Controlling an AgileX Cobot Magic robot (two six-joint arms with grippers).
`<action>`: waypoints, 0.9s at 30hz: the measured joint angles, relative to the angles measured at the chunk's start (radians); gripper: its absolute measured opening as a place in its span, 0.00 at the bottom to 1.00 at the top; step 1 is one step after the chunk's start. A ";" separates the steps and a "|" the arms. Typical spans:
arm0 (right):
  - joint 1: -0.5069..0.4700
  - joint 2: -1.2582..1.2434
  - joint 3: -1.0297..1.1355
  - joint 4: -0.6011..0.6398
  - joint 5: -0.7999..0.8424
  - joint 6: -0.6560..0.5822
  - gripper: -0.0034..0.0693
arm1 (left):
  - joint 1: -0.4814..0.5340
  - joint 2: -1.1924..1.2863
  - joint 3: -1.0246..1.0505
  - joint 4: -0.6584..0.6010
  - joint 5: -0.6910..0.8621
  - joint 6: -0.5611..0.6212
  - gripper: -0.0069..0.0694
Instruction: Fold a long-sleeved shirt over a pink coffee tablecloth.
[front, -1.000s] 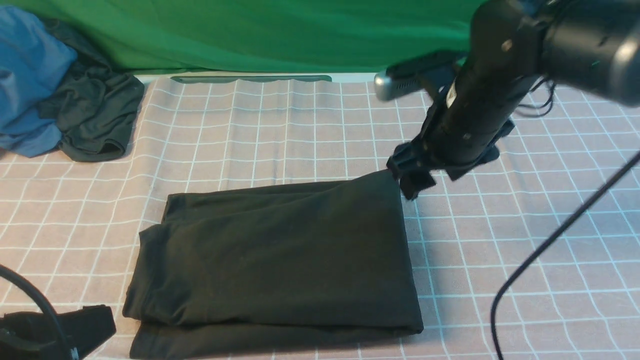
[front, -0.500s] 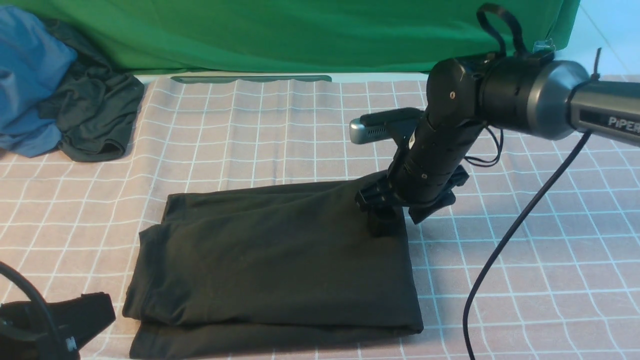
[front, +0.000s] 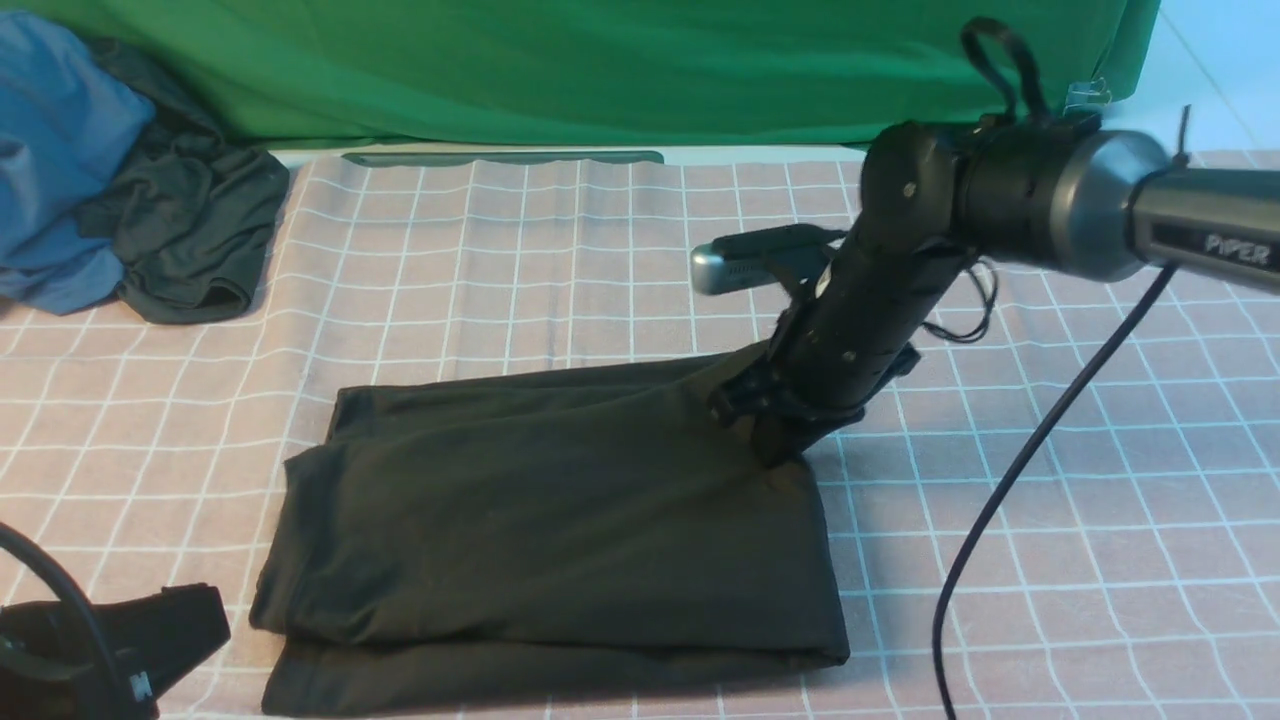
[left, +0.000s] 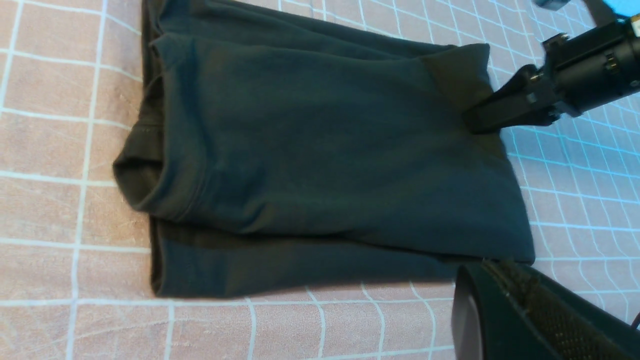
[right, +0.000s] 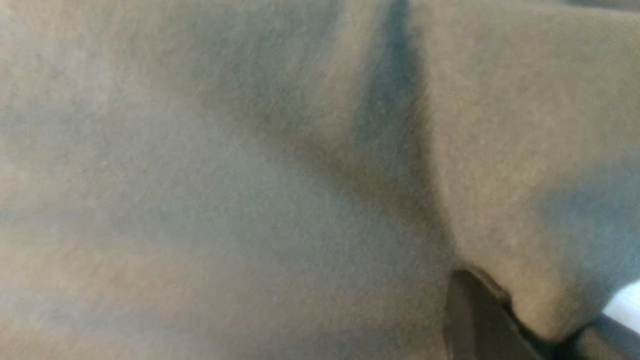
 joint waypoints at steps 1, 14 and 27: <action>-0.008 -0.009 0.000 -0.005 0.010 0.000 0.20 | 0.000 0.000 0.000 0.000 -0.001 0.000 0.11; -0.100 -0.044 -0.004 -0.057 0.124 -0.044 0.59 | 0.000 0.000 0.000 0.004 -0.031 0.000 0.11; -0.102 -0.422 -0.051 -0.226 0.289 -0.010 0.10 | 0.000 0.000 0.000 0.073 -0.033 0.000 0.11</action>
